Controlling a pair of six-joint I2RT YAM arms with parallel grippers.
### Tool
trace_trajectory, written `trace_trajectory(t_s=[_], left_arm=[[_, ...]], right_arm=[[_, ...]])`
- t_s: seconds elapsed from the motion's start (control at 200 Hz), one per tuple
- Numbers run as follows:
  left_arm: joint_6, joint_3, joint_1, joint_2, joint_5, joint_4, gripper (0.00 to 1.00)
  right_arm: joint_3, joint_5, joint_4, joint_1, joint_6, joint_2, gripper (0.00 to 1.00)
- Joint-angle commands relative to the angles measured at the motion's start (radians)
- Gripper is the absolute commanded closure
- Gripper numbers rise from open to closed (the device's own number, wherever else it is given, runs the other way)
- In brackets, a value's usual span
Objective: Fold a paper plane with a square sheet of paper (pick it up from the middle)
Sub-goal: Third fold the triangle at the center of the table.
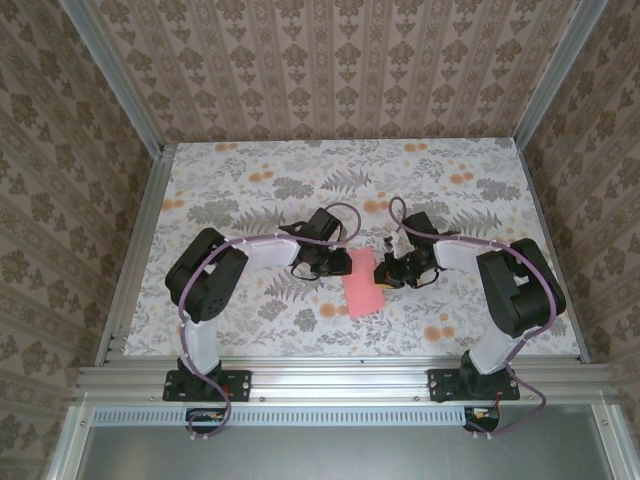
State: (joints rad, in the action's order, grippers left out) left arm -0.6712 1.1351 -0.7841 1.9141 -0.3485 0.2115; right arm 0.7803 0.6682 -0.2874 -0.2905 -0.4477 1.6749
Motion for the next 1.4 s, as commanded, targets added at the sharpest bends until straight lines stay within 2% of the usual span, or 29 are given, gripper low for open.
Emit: trace_trajectory(t_s=[0.0, 0.17, 0.305, 0.385, 0.535, 0.82, 1.18, 1.395], left_arm=[[0.046, 0.029, -0.005, -0.070, 0.046, 0.097, 0.71], [0.117, 0.059, -0.107, -0.155, 0.187, 0.199, 0.61], [0.188, 0.070, -0.226, -0.199, 0.342, 0.281, 0.59], [0.205, 0.043, -0.275, -0.228, 0.370, 0.270, 0.57], [0.219, -0.036, -0.318, -0.266, 0.328, 0.181, 0.55], [0.354, 0.066, -0.418, -0.136, 0.364, 0.240, 0.43], [0.376, 0.143, -0.471, -0.037, 0.566, 0.307, 0.40], [0.369, 0.156, -0.474, -0.032, 0.629, 0.296, 0.42]], right_arm=[[-0.085, 0.031, 0.137, 0.003, -0.165, -0.060, 0.96], [-0.211, -0.004, 0.398, -0.020, -0.445, -0.109, 0.98], [-0.248, -0.045, 0.505, -0.041, -0.567, -0.098, 0.99], [-0.258, -0.066, 0.541, -0.048, -0.607, -0.085, 0.99], [-0.256, -0.074, 0.552, -0.050, -0.620, -0.067, 0.98], [-0.250, -0.069, 0.546, -0.050, -0.613, -0.062, 0.97], [-0.240, -0.062, 0.527, -0.051, -0.603, -0.061, 0.96], [-0.236, -0.054, 0.524, -0.051, -0.600, -0.061, 0.96]])
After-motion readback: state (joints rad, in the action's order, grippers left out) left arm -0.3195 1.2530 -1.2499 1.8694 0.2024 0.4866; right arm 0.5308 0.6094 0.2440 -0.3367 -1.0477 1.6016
